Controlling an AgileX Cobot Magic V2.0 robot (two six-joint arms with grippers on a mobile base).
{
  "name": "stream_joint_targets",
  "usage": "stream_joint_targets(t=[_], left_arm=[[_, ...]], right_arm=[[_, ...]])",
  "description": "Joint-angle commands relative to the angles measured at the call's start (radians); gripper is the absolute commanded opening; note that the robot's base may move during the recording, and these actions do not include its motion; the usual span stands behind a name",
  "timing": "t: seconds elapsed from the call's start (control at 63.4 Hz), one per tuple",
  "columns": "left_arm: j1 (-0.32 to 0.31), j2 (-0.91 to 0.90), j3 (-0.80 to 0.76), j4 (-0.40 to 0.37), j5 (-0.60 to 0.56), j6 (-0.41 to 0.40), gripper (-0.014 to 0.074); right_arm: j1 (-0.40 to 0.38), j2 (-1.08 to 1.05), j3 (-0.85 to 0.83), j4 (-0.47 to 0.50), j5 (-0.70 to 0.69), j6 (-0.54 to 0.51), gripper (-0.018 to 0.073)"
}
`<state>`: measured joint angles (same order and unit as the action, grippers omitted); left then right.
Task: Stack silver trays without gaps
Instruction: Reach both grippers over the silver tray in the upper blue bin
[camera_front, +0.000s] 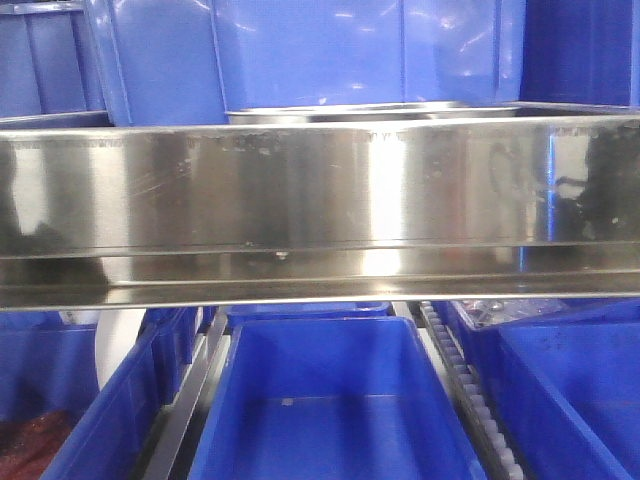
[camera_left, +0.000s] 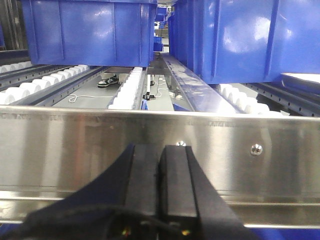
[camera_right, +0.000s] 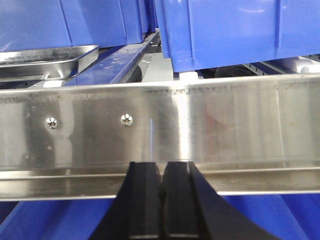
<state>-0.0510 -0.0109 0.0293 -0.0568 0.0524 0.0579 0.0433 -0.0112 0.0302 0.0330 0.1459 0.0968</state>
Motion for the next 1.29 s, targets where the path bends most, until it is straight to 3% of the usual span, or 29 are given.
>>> stream_joint_targets(t=[0.0,0.568,0.821,0.9,1.105,1.184,1.279], left_arm=[[-0.003,-0.037,-0.003,-0.008,-0.084,0.001,-0.0048],[-0.003,-0.035,-0.003,-0.008,-0.09,0.001,-0.0048],[-0.003,-0.035,-0.052,-0.027,-0.237,0.001,-0.0048],[-0.003,-0.029,-0.148,-0.027,-0.135,0.001,-0.0048],[-0.005,0.066,-0.524,-0.003,0.28,0.001,-0.0017],[-0.005,0.137,-0.648,-0.005,0.387,0.001,0.0073],[-0.005,0.254,-0.778,-0.032,0.484,0.001,0.0282]], right_arm=[[0.001,-0.019,0.0,-0.003,-0.08,-0.008,0.005],[0.001,-0.019,0.0,-0.016,-0.103,-0.008,0.005],[0.001,-0.019,-0.025,-0.014,-0.253,-0.008,0.005],[0.001,-0.018,-0.101,-0.014,-0.225,-0.008,0.005],[0.003,0.034,-0.415,-0.014,0.059,-0.008,0.0083],[0.003,0.088,-0.521,-0.014,0.141,-0.008,0.0207],[0.004,0.181,-0.626,-0.014,0.183,-0.008,0.0452]])
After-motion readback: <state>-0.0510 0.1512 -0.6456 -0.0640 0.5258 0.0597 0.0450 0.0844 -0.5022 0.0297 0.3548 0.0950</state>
